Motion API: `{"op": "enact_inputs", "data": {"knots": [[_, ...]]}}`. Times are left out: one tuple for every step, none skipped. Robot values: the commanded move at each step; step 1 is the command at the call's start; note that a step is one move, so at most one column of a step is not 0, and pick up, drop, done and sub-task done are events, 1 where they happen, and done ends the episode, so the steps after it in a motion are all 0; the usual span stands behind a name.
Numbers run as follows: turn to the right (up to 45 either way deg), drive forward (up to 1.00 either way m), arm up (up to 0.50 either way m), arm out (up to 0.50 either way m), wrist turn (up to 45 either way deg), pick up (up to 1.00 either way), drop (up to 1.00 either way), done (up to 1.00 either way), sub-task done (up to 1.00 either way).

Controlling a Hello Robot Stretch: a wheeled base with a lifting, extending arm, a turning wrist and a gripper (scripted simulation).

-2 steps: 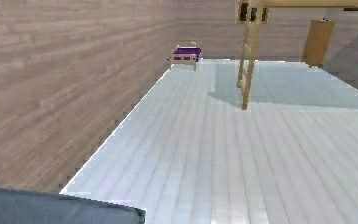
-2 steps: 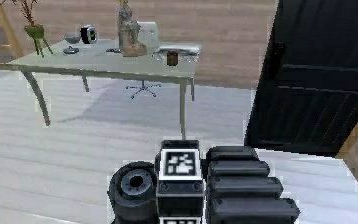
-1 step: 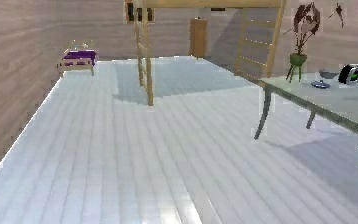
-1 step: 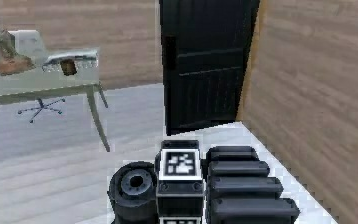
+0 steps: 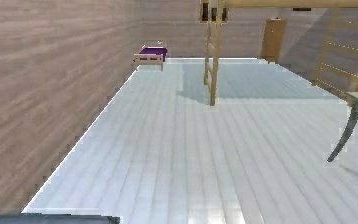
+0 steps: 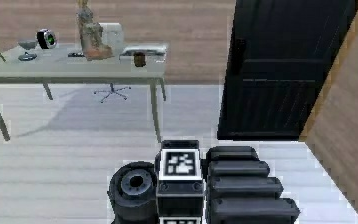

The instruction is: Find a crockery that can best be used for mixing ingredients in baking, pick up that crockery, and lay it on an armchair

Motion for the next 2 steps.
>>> {"op": "enact_inputs", "data": {"knots": [[0.0, 0.65, 0.0, 0.0, 0.0, 0.0, 0.0, 0.0, 0.0], [-36.0, 0.0, 0.0, 0.0, 0.0, 0.0, 0.0, 0.0, 0.0]]}}
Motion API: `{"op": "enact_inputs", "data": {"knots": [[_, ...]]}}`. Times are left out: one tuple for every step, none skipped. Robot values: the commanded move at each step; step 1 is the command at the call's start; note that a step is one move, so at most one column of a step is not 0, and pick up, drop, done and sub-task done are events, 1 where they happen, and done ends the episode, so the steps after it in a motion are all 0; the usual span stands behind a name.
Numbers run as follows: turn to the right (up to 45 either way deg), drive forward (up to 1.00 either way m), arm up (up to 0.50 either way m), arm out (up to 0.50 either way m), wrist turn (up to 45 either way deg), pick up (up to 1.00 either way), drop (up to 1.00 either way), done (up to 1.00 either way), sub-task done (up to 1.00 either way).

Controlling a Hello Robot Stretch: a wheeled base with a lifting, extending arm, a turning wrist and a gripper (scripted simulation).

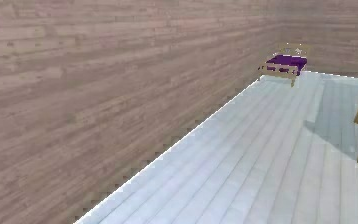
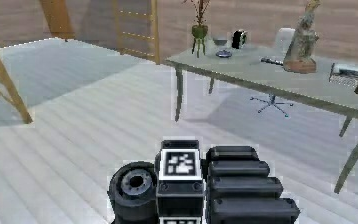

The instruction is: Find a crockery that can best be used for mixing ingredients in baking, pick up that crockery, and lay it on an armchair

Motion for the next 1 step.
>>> {"op": "enact_inputs", "data": {"knots": [[0.0, 0.2, 0.0, 0.0, 0.0, 0.0, 0.0, 0.0, 0.0]]}}
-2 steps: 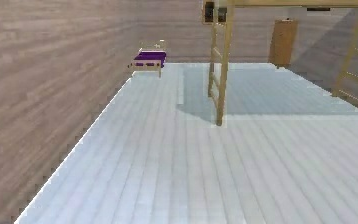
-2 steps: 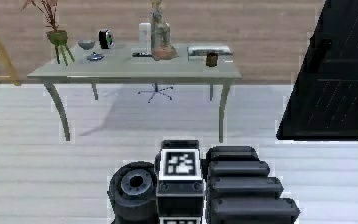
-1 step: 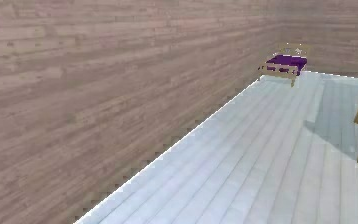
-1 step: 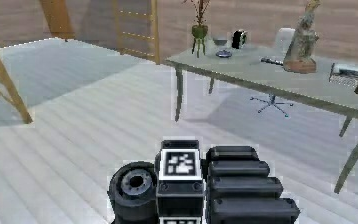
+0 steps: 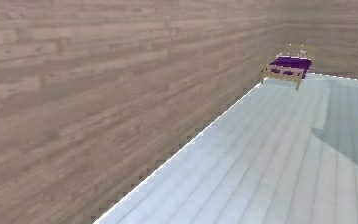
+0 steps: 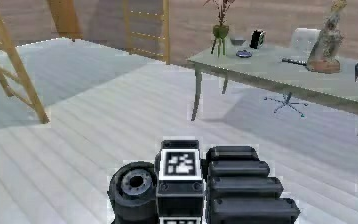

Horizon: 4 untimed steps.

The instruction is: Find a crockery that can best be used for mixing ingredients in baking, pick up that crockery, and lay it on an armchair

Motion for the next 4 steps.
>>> {"op": "enact_inputs", "data": {"knots": [[-45.0, 0.0, 0.0, 0.0, 0.0, 0.0, 0.0, 0.0, 0.0], [0.0, 0.7, 0.0, 0.0, 0.0, 0.0, 0.0, 0.0, 0.0], [-33.0, 0.0, 0.0, 0.0, 0.0, 0.0, 0.0, 0.0, 0.0], [39.0, 0.0, 0.0, 0.0, 0.0, 0.0, 0.0, 0.0, 0.0]]}}
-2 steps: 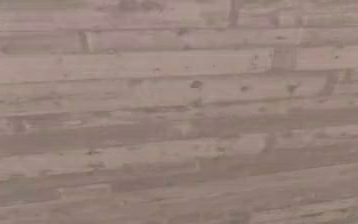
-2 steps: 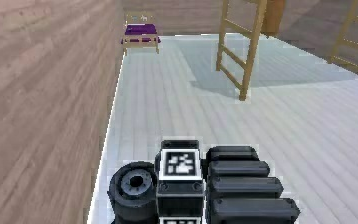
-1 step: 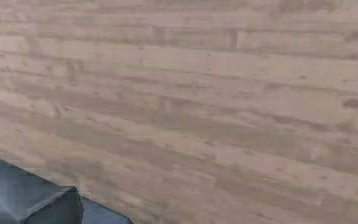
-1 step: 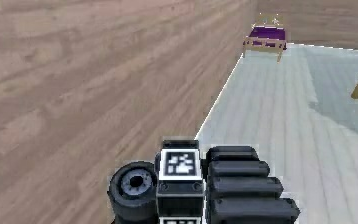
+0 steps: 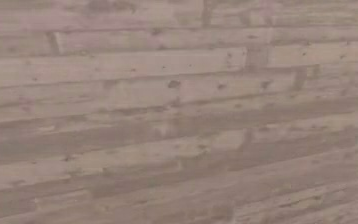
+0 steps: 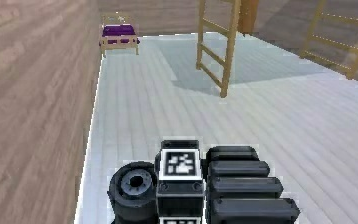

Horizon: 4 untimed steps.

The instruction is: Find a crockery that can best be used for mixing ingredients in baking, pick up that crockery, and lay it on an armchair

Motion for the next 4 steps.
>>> {"op": "enact_inputs", "data": {"knots": [[-45.0, 0.0, 0.0, 0.0, 0.0, 0.0, 0.0, 0.0, 0.0], [45.0, 0.0, 0.0, 0.0, 0.0, 0.0, 0.0, 0.0, 0.0], [3.0, 0.0, 0.0, 0.0, 0.0, 0.0, 0.0, 0.0, 0.0], [-45.0, 0.0, 0.0, 0.0, 0.0, 0.0, 0.0, 0.0, 0.0]]}}
